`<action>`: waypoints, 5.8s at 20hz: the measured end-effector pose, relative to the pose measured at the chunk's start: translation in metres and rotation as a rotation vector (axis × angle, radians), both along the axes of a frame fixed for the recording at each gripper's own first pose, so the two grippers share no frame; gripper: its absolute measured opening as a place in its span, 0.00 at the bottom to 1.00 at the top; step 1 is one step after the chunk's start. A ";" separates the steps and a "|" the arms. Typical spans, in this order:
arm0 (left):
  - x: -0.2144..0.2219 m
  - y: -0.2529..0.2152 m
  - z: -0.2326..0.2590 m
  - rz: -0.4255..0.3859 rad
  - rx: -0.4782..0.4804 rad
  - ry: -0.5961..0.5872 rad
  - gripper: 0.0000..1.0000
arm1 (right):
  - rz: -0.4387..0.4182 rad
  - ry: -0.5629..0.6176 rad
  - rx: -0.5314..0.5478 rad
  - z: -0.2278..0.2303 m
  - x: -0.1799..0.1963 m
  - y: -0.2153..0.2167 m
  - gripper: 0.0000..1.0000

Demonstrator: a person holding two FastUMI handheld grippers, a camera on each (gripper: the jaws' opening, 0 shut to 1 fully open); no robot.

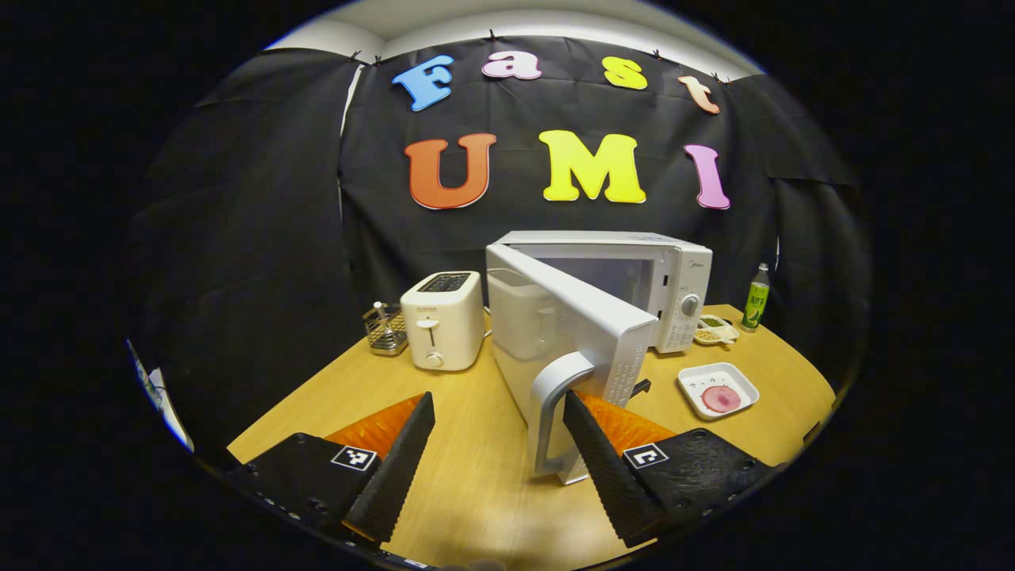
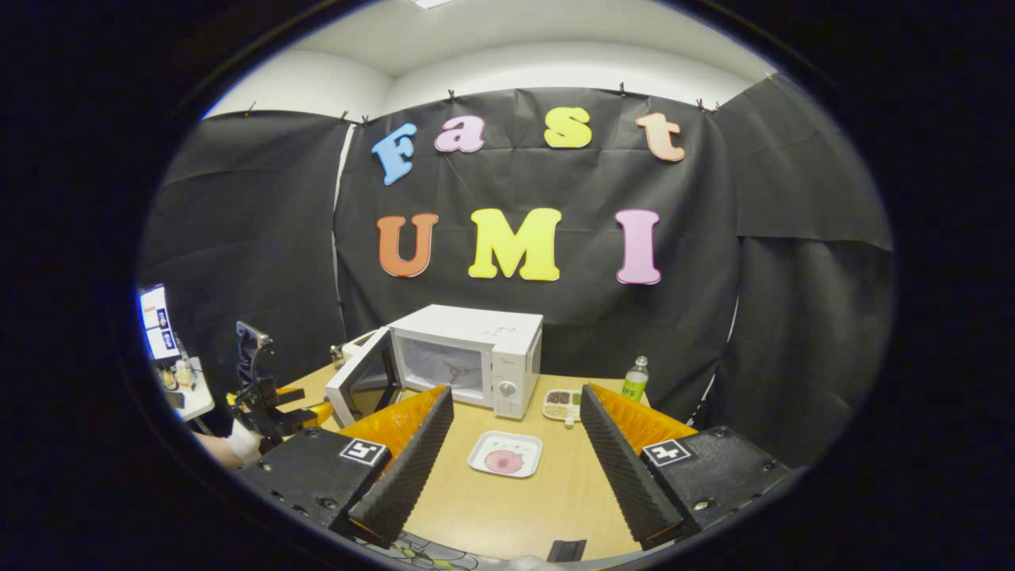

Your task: Open the microwave oven with the left hand, put the food in, and close the microwave oven.

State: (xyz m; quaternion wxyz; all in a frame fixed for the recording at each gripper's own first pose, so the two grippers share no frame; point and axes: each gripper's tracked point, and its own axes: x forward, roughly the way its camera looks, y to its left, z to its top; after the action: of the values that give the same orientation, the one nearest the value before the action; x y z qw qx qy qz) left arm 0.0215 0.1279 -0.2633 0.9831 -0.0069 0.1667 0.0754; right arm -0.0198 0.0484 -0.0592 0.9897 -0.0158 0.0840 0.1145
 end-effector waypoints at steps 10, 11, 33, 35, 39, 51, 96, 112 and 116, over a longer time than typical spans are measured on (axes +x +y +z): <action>-0.072 0.031 0.004 0.037 0.001 0.032 0.96 | -0.006 0.150 0.070 -0.069 0.046 0.015 1.00; -0.075 0.023 0.013 0.029 0.001 0.021 0.96 | 0.000 0.176 0.061 -0.083 0.055 0.013 1.00; -0.037 -0.159 0.164 -0.043 0.028 -0.109 0.96 | 0.082 0.957 0.272 -0.374 0.251 0.007 0.33; -0.037 -0.161 0.162 -0.019 0.029 -0.095 0.96 | 0.093 0.990 0.290 -0.375 0.255 0.010 0.29; -0.036 -0.164 0.162 0.022 0.018 -0.080 0.96 | 0.094 1.064 0.314 -0.377 0.257 0.010 0.12; -0.015 -0.154 0.162 -0.020 0.023 -0.085 0.96 | 0.074 1.134 0.492 -0.371 0.252 0.020 0.04; 0.017 0.037 0.103 -0.040 0.080 0.011 0.97 | -0.430 0.370 1.220 -0.280 0.470 0.295 0.10; 0.023 0.047 0.142 -0.051 0.040 -0.082 0.97 | -0.150 0.271 0.658 -0.157 0.351 0.240 0.99; 0.019 0.055 0.153 -0.047 0.045 -0.133 0.97 | -0.107 0.243 0.435 -0.133 0.300 0.188 0.89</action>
State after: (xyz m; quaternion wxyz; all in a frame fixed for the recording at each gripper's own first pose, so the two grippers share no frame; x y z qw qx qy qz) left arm 0.0407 0.1834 -0.1101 0.9934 0.0142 0.0994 0.0554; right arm 0.2800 0.2363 -0.1922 0.9572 0.2156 0.1764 0.0785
